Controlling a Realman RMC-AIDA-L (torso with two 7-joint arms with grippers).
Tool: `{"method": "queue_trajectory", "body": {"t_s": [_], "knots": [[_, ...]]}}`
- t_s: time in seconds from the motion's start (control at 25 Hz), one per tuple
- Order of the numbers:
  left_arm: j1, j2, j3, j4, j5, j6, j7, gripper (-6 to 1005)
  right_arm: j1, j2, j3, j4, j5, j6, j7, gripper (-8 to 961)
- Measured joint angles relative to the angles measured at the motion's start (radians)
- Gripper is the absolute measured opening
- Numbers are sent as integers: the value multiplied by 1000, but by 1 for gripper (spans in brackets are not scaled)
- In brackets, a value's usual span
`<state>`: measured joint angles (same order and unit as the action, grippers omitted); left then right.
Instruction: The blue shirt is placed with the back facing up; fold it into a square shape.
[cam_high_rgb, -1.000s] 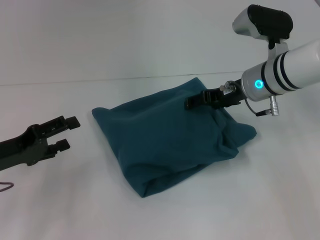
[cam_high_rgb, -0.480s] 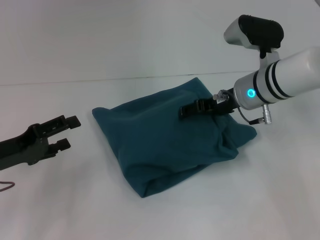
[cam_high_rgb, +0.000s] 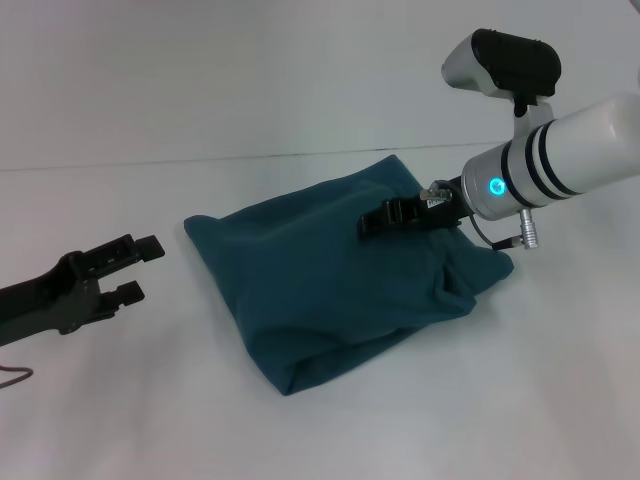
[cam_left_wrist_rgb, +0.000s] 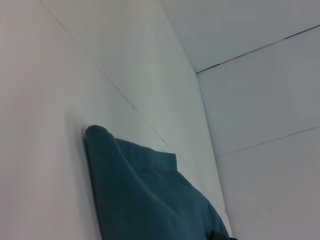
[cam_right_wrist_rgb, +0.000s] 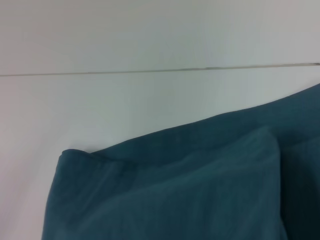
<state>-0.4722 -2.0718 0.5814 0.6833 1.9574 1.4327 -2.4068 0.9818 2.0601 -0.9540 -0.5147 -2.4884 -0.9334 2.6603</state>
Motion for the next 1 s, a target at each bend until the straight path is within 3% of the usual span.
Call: {"method": "queue_trajectory", "body": {"t_s": [0.32, 0.56, 0.72, 1.0], "knots": [[0, 2, 0, -1, 0, 0, 1, 901, 0, 0, 0, -5, 2, -3, -16, 458], [2, 3, -1, -1, 0, 0, 2, 898, -10, 22, -5, -81, -3, -5, -26, 265], [2, 5, -2, -1, 0, 0, 2, 896, -6, 24, -29, -123, -3, -24, -18, 143], [6, 6, -14, -1, 0, 1, 2, 893, 0, 22, -33, -295, 0, -177, 31, 66]]}}
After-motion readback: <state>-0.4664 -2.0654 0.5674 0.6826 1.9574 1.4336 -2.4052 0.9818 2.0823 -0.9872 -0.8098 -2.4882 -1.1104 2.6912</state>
